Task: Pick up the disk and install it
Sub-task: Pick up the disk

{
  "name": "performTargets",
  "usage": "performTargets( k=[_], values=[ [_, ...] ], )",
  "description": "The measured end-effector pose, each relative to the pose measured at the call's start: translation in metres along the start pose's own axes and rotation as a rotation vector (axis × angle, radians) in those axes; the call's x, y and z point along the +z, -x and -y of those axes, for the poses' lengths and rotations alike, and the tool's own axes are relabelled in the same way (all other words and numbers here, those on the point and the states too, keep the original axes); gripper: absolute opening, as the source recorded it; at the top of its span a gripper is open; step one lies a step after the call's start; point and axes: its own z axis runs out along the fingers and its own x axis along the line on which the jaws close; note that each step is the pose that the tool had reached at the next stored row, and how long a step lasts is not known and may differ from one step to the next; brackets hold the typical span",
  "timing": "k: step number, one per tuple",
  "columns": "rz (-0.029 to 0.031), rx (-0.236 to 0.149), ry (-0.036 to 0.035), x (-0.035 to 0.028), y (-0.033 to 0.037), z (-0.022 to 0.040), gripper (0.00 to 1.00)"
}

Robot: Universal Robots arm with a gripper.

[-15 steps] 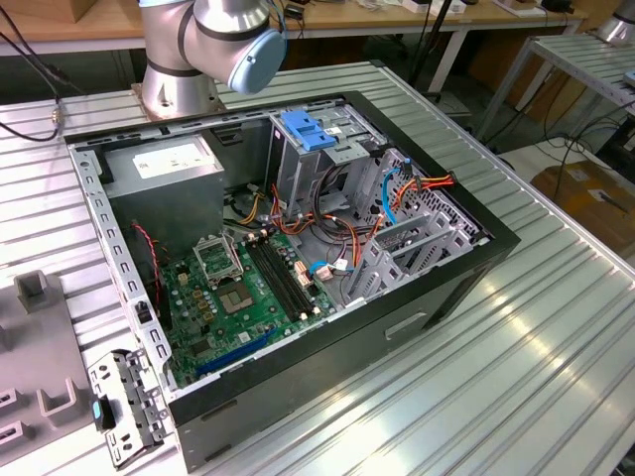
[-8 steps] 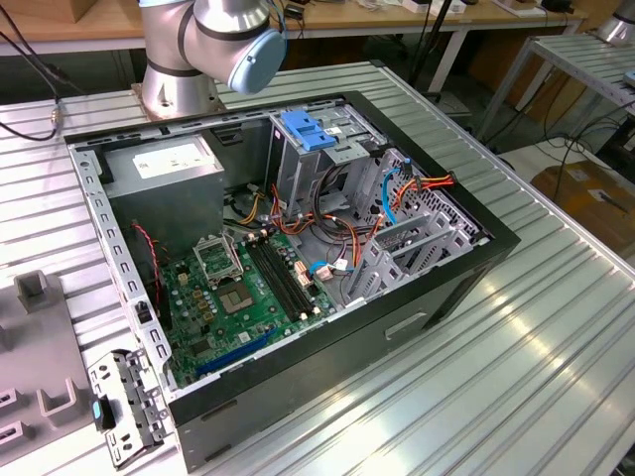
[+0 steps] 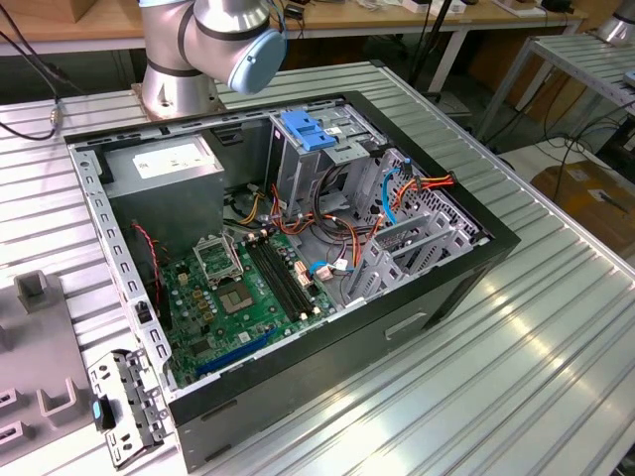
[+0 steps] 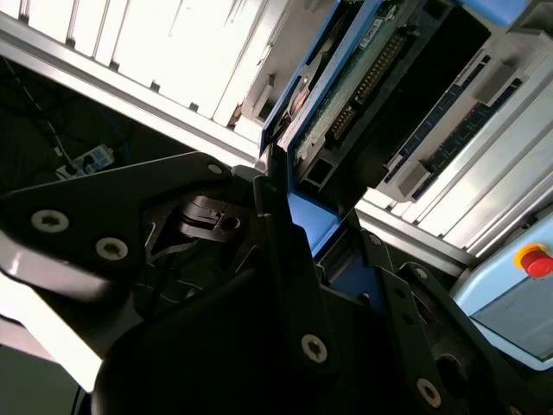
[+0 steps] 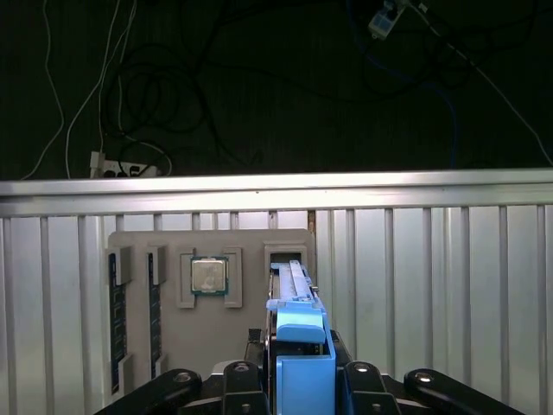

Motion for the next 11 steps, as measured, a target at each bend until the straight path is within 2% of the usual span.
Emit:
performTargets(
  k=[11],
  values=[
    [-0.0001, 0.000, 0.0024, -0.0034, -0.0001, 0.0001, 0.37]
  ],
)
